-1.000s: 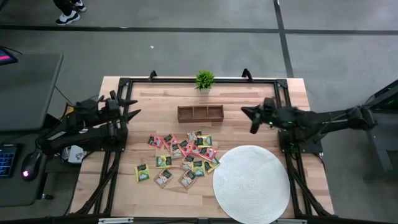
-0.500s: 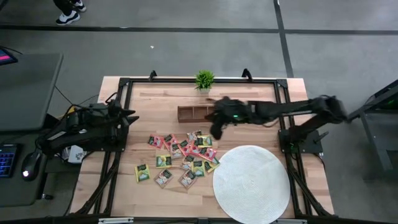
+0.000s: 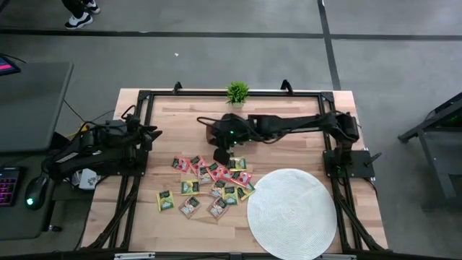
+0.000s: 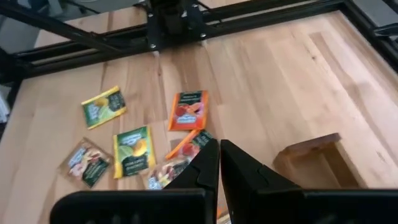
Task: Pick & Place Tea
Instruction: Put the orange tea bag into the left section of the wooden organizer
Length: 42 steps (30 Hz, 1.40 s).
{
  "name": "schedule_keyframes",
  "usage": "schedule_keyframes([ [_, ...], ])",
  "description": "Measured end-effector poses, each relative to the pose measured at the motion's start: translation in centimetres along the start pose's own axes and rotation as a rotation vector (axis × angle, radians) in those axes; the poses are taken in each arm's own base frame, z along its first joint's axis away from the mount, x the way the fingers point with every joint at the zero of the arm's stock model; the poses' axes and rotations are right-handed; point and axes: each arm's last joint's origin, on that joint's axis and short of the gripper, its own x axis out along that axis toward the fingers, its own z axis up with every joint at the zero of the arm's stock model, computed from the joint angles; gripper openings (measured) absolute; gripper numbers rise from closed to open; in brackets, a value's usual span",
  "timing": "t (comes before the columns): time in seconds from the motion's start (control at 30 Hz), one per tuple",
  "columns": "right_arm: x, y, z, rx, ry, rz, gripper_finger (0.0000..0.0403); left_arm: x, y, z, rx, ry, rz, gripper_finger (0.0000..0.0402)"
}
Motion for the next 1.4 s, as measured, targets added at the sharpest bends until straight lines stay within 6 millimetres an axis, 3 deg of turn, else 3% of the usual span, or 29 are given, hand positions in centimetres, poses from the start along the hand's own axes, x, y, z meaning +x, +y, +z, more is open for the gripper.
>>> schedule_keyframes([
  [0.27, -0.4, -1.5, 0.5, 0.028, -0.003, -0.004, 0.0012, -0.1, -0.7, 0.9, -0.036, -0.082, -0.085, 0.0136],
  [0.53, -0.4, -1.4, 0.5, 0.021, 0.004, 0.006, 0.0012, -0.3, -2.2, 3.1, 0.024, -0.287, -0.199, 0.0114],
  [0.77, -0.4, -1.4, 0.5, 0.017, 0.008, 0.025, 0.0012, 0.5, -4.8, 5.8, 0.147, -0.444, -0.335, 0.0103],
  [0.9, -0.4, -1.4, 0.4, 0.000, 0.011, 0.024, 0.0012, 1.3, -6.5, 7.8, 0.238, -0.416, -0.303, 0.0097],
  [1.17, -0.4, -1.4, 0.3, -0.004, 0.024, 0.022, 0.0012, 1.1, -10.2, 14.8, 0.516, -0.464, -0.181, 0.0097],
  [1.4, -0.5, -1.4, 0.3, -0.005, 0.029, 0.022, 0.0012, 1.1, -8.7, 22.0, 0.676, -0.397, 0.016, 0.0097],
])
